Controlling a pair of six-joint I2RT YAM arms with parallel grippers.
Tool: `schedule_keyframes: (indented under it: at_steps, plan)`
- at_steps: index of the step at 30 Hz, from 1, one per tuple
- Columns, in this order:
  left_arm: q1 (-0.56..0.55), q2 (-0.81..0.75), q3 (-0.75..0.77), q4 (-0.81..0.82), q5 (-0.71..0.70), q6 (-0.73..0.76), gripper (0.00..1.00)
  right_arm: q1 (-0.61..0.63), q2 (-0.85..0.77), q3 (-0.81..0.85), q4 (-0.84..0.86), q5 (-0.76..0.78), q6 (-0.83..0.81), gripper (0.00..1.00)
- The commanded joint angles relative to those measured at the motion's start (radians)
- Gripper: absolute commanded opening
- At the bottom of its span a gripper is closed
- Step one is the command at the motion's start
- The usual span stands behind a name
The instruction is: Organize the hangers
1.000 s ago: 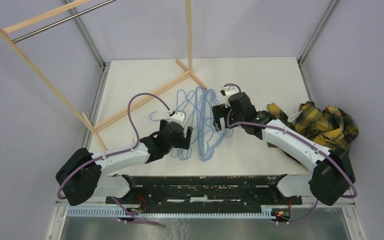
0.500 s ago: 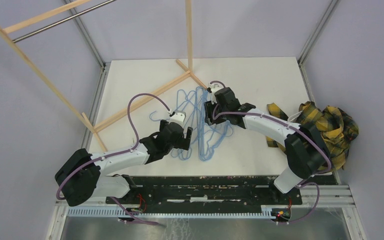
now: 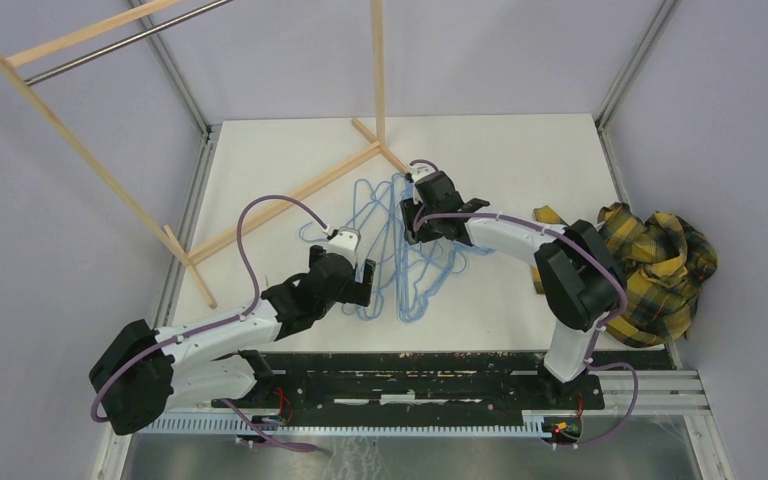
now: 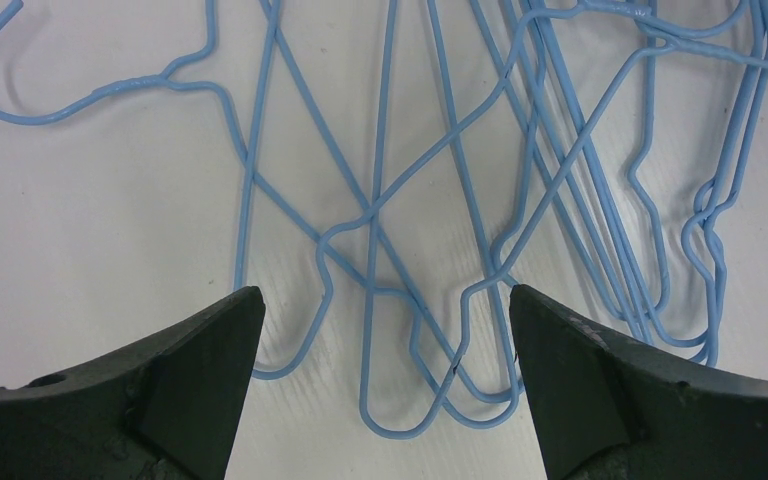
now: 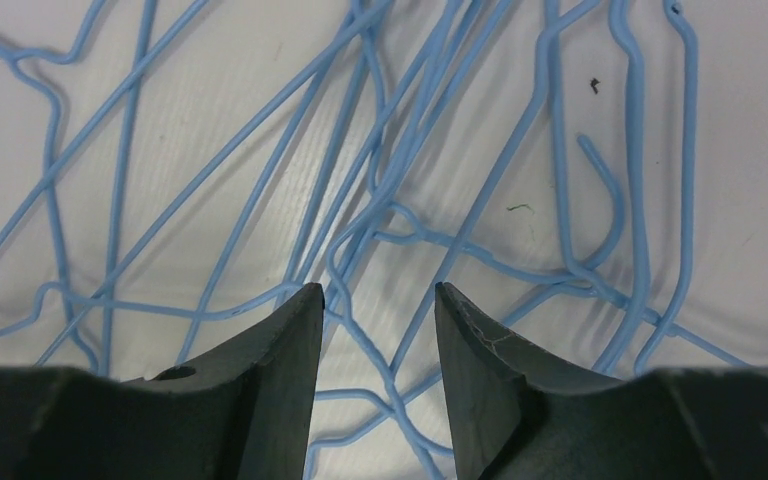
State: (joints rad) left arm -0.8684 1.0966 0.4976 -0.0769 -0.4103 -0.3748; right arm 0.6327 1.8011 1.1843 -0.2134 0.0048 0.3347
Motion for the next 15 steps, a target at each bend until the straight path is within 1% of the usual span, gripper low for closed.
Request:
schedule_keyframes:
  at_steps: [1, 7, 15]
  plan:
    - [-0.007, -0.024, -0.007, 0.005, -0.019, -0.004, 0.99, -0.049, 0.035, 0.050, 0.046, 0.046, 0.022, 0.53]
    - [-0.007, 0.005, 0.008, 0.013, -0.019, 0.004, 0.99, -0.092, 0.100, 0.093, 0.048, -0.009, 0.027, 0.52]
    - [-0.016, 0.045, 0.041, 0.024, -0.004, 0.012, 0.99, -0.102, 0.179, 0.130, 0.057, -0.074, 0.042, 0.42]
